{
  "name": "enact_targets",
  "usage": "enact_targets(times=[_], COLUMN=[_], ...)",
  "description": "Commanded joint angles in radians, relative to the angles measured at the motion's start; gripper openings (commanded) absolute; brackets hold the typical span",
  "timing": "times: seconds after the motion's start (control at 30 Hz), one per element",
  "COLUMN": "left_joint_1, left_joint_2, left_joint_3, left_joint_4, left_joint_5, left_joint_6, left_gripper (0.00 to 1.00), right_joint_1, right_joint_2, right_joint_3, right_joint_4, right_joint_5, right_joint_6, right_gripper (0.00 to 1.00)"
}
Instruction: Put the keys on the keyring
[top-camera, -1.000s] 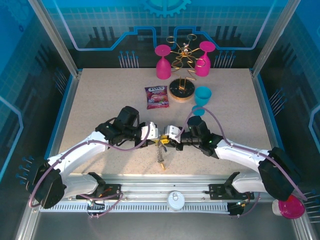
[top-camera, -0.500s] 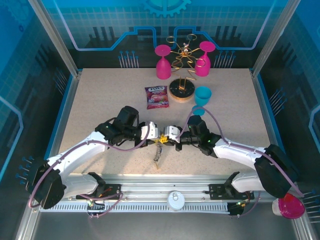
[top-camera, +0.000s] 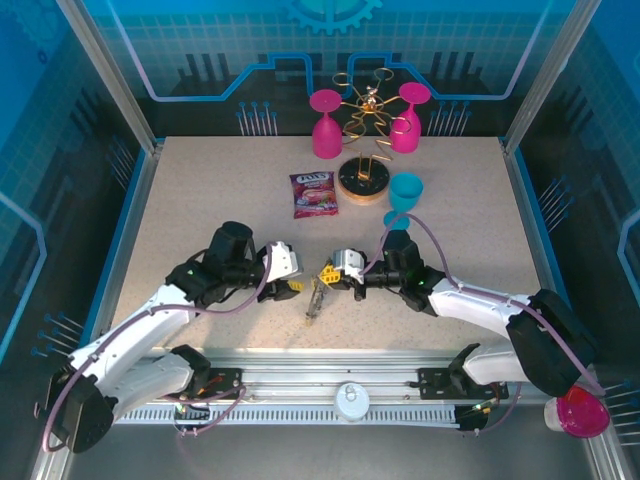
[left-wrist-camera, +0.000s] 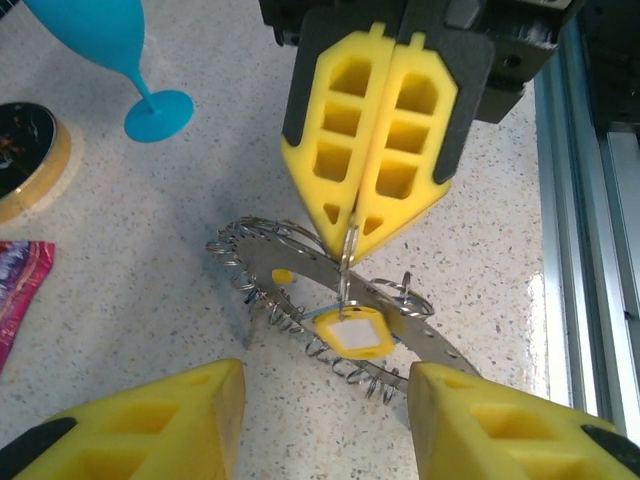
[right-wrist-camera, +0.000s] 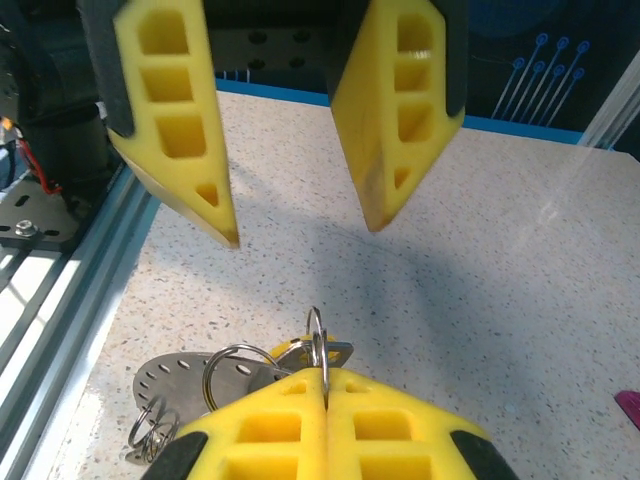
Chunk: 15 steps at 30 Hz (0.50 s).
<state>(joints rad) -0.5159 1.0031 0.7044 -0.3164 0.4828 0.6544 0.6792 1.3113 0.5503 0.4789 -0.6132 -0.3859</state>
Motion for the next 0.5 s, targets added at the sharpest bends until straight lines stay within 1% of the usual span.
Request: enact_targets(times=[0.0, 0.13, 0.23, 0.33, 0.47], left_joint_1=[0.006, 0.007, 0.007, 0.006, 0.006], left_joint_2=[0.041, 0.107, 0.140, 0.164, 0.200], left_joint_3=[0.008, 0.046, 0.055, 0.065, 0.079], left_joint_4=[-0.006, -0.019, -0.023, -0.015, -0.017], left_joint_5=[0.036, 0.112, 0.125, 0.149, 0.180], left_joint_6=[-0.031, -0.021, -0.003, 0.002, 0.003], left_gripper=[0.47, 0.47, 0.40, 0.35, 0.37], right_joint_1=[-0.010, -0.010, -0.011, -0.011, -0.012], right_joint_2=[-0.019, -0.023, -0.026, -0.026, -0.025], right_joint_3=[-0.001, -0.001, 0.002, 0.005, 0.007], right_joint_4=[0.065, 0.067, 0.063, 0.062, 0.064], right_joint_5=[-0.064, -0.062, -0.069, -0.076, -0.089], right_joint_6=[-0.001, 0.001, 0.001, 0.004, 0.007], right_gripper=[0.00, 0.00, 0.00, 0.00, 0.00])
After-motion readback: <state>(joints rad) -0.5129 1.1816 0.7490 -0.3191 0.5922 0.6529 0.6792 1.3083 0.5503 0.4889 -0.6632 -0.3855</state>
